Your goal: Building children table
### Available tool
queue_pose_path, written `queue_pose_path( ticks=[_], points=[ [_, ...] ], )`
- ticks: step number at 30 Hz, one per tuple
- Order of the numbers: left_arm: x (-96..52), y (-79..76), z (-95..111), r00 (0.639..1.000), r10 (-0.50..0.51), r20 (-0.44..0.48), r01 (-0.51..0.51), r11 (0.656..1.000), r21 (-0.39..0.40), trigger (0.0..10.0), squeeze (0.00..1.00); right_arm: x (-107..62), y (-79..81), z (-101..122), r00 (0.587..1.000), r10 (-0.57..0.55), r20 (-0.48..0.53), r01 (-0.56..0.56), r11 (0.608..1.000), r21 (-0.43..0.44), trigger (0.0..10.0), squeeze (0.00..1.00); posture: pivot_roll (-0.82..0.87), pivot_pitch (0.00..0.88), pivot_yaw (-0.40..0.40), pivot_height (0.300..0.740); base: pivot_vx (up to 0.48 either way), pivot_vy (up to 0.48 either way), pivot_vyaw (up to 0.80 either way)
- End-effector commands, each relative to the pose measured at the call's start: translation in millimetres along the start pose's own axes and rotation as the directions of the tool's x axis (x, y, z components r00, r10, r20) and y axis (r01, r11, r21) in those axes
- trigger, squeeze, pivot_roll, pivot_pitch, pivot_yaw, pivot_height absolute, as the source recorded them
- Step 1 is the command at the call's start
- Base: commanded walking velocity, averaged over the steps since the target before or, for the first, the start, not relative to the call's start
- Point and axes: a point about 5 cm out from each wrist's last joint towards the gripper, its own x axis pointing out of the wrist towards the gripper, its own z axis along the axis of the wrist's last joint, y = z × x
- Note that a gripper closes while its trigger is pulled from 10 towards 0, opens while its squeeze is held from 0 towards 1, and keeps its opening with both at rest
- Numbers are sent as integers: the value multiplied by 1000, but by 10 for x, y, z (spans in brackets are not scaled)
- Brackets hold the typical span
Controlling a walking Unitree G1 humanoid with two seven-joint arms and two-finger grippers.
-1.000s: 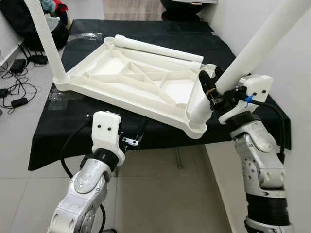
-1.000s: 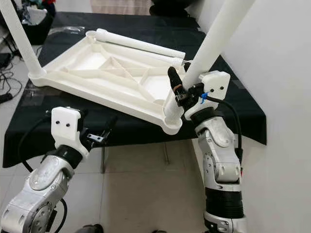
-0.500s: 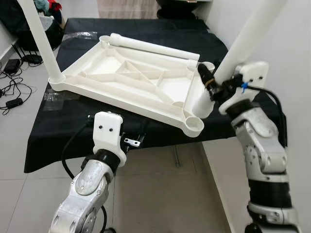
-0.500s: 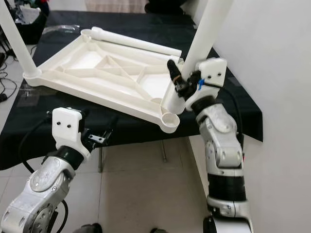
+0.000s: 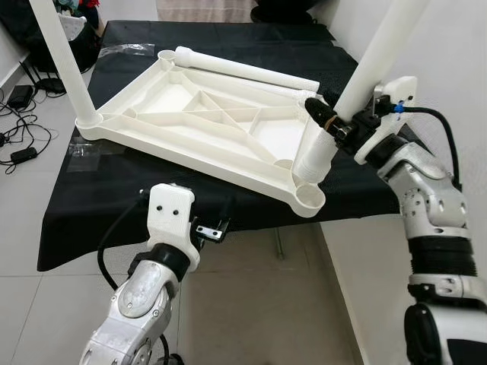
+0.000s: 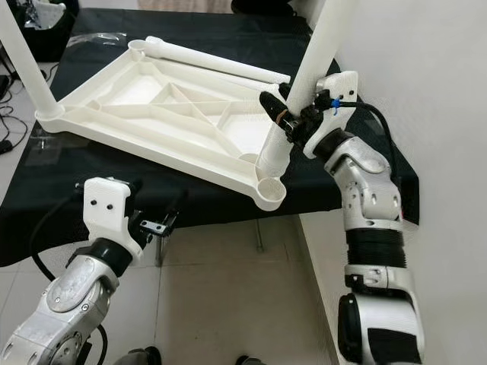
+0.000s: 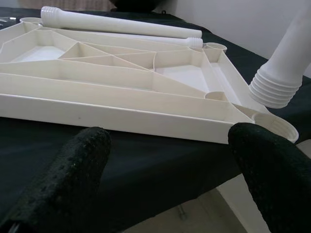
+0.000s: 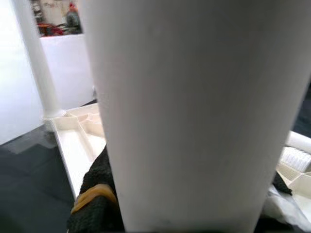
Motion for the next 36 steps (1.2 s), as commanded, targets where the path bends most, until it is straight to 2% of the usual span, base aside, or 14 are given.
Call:
queue_pose_path(
  ticks=[1,6,11,20,36],
  points=[
    [-26,-37,-5,1000,-12,-7,12,1000,-1,10000,0,-12,-51,66,1000,15,23,-14,1000,-7,10000,0,126,209,-113,740,0,0,0],
    [-30,-78,-1,1000,-23,-8,23,1000,-7,10000,0,15,-95,45,995,98,23,-100,992,78,10000,0,137,201,-116,740,0,0,0],
    [-55,-93,-15,1000,-24,-16,24,1000,-12,10000,0,10,-83,-1,987,159,10,-159,981,107,10000,0,137,199,-116,740,0,0,0],
    [-57,-104,-20,999,-28,-19,28,1000,-12,10000,0,-41,-55,-127,975,214,-55,-209,974,82,10000,0,136,197,-107,740,0,0,0],
    [-53,-116,-10,999,-38,-19,37,999,-15,10000,0,-143,-120,-163,965,254,-64,-250,966,63,10000,0,137,204,-97,740,0,0,0]
  ],
)
